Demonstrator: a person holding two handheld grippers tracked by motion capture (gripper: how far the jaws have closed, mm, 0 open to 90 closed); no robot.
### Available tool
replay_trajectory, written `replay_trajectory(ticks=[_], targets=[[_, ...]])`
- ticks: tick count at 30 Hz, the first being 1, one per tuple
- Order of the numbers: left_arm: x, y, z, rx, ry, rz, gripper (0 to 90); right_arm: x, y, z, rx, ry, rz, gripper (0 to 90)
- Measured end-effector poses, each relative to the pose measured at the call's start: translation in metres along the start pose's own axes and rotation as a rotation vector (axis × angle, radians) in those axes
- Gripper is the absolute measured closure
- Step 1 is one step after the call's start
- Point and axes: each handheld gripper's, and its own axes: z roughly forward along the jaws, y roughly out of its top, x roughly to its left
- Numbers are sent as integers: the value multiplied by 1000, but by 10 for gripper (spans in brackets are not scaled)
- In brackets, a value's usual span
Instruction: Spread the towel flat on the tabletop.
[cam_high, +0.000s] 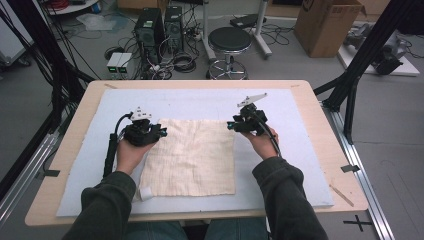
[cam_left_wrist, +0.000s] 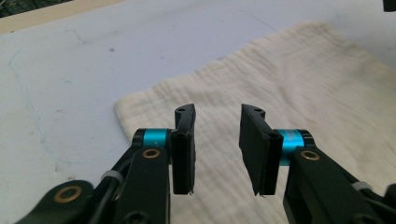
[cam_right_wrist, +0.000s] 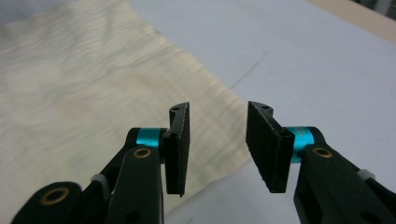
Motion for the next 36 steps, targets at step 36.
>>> replay_trajectory(ticks=[36], targets=[[-46, -99, -79, 41, -275, 171, 404, 100, -95, -34, 15, 335, -274, 558]])
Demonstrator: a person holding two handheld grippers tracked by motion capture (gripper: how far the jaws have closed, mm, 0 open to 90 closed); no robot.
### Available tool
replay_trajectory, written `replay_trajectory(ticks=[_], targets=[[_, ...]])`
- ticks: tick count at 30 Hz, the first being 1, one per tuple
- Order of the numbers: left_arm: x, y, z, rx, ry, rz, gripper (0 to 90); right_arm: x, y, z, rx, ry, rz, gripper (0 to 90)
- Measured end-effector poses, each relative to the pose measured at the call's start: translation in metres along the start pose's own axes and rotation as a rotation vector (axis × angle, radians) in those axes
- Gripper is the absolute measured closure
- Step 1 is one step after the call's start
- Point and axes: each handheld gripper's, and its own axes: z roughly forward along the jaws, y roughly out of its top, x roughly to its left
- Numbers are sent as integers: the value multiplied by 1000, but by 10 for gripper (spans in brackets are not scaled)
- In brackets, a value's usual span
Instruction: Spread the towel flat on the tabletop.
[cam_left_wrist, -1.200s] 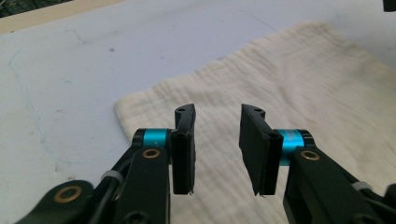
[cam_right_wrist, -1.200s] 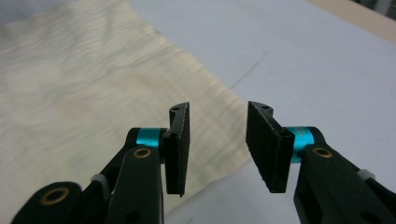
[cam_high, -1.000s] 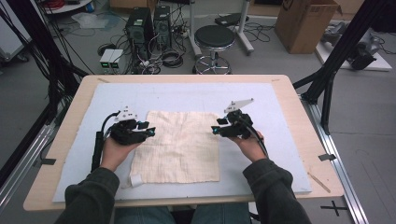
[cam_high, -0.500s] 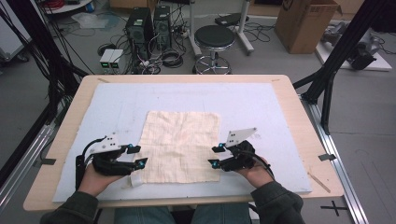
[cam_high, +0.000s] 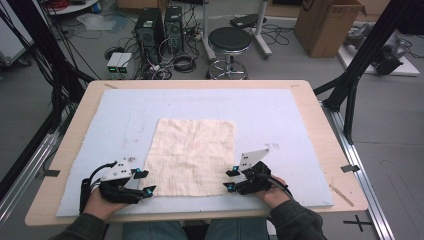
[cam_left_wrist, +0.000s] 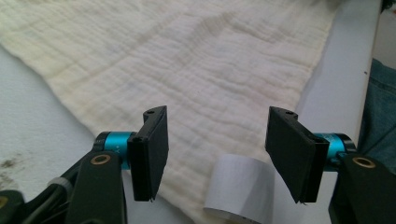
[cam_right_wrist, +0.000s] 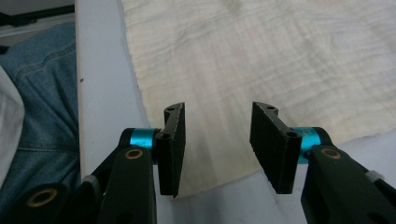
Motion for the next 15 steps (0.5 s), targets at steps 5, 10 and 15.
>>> replay_trajectory(ticks=[5, 10, 15], targets=[[1, -2, 6, 65, -18, 7, 450, 0, -1, 6, 40, -2, 5, 593], [3, -4, 7, 73, -17, 6, 522, 1, 0, 8, 56, -21, -7, 659], [4, -5, 7, 69, -2, 8, 614, -3, -1, 7, 52, 15, 7, 804]])
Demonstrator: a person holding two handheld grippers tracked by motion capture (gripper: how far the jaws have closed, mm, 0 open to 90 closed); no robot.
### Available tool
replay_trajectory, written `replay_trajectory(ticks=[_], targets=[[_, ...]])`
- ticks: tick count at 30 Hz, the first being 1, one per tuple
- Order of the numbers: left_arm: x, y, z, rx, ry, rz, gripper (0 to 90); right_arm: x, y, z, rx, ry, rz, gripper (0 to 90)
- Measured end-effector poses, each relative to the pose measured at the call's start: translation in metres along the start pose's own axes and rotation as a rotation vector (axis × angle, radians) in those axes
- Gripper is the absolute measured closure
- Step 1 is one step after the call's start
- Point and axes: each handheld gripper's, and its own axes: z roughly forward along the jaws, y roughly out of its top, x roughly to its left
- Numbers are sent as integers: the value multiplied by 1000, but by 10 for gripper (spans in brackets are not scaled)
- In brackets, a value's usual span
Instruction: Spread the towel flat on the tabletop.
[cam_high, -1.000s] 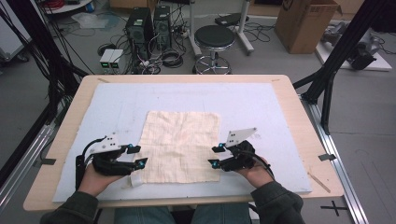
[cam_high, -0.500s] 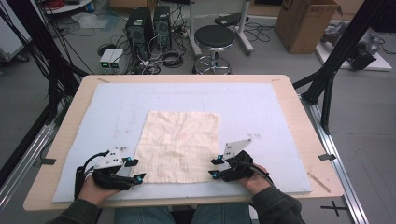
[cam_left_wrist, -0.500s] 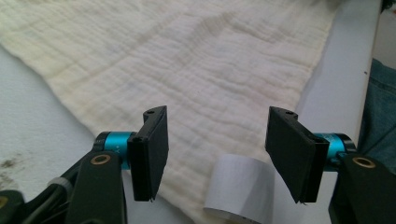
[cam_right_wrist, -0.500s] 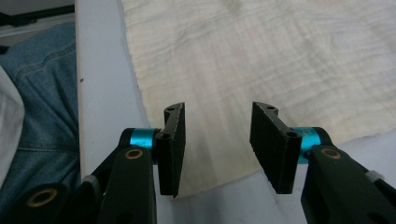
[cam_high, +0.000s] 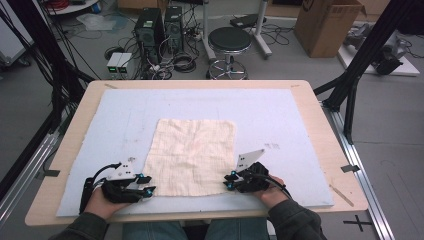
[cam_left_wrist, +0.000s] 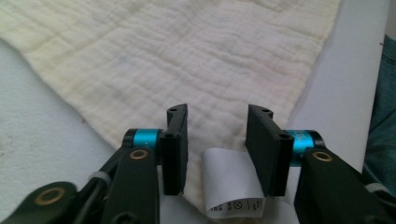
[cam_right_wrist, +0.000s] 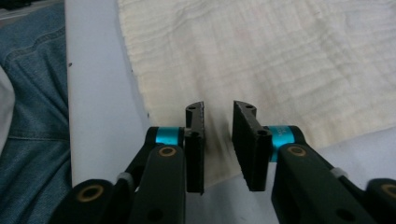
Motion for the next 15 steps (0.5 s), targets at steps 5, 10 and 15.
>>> replay_trajectory(ticks=[5, 10, 15], targets=[[0, 2, 0, 11, 29, 8, 740, -2, -1, -1, -2, 30, 6, 882], [-2, 3, 1, 10, 25, 9, 815, -3, -1, -2, -6, 40, 6, 888], [-2, 4, 3, 9, 18, 9, 835, -4, -3, -4, -1, 48, 7, 888]])
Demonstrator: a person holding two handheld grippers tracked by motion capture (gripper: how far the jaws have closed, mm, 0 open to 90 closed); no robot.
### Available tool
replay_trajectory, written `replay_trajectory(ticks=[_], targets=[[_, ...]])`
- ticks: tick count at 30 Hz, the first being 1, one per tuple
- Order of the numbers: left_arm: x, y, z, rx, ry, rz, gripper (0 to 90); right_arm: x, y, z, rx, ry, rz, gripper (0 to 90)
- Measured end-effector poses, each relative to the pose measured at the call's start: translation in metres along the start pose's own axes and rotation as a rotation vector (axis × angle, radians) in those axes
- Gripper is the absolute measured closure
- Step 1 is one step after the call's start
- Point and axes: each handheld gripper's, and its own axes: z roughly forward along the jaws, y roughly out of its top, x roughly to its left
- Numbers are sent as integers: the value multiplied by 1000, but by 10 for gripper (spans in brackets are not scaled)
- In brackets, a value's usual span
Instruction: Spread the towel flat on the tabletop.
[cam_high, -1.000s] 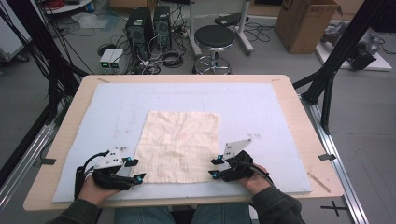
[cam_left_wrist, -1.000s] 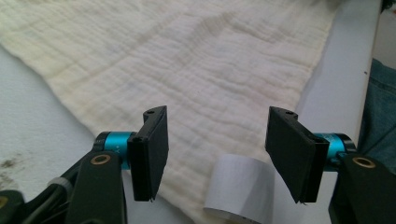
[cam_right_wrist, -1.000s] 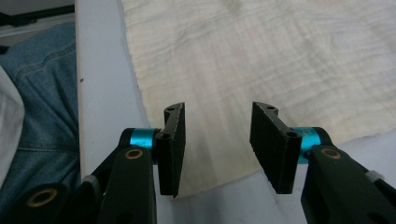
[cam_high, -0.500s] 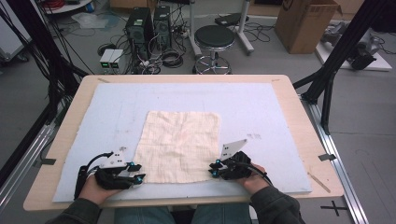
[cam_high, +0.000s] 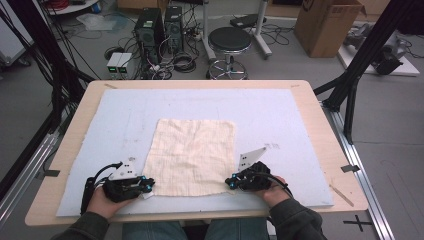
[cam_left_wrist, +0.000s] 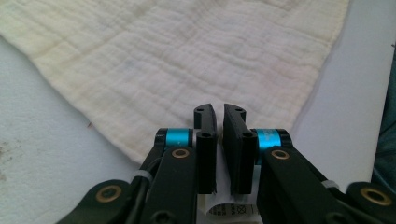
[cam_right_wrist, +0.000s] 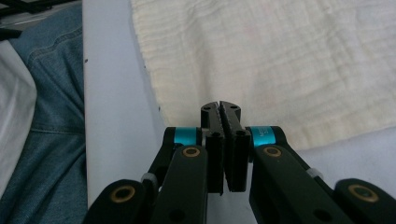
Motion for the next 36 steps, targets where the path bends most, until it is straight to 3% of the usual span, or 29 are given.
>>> replay_trajectory(ticks=[5, 9, 11, 14, 17, 21, 24, 28, 36], targets=[[-2, 3, 2, -1, -15, 11, 860, 1, -3, -4, 5, 7, 2, 888], [-3, 3, 1, -9, -26, 13, 869, 1, -4, -7, -24, 9, 5, 876], [-3, 3, 1, -13, -37, 10, 867, 0, -4, -9, -47, 15, 18, 729], [-4, 3, 0, -12, -70, 5, 744, 0, -5, -9, -45, 29, 10, 639], [-4, 2, 3, 5, -80, 15, 639, 3, -5, -3, -9, 15, -12, 611], [-5, 2, 3, 3, -61, 13, 694, 5, -3, -2, 7, -31, -35, 719], [-4, 2, 3, 4, -47, 13, 783, 2, -3, -3, 10, -9, -25, 875], [-5, 4, 5, 3, -47, 16, 857, 0, -4, -6, 16, 15, -19, 886], [-13, 10, 9, -10, -84, 31, 876, -1, -14, -19, -4, 21, -5, 887]])
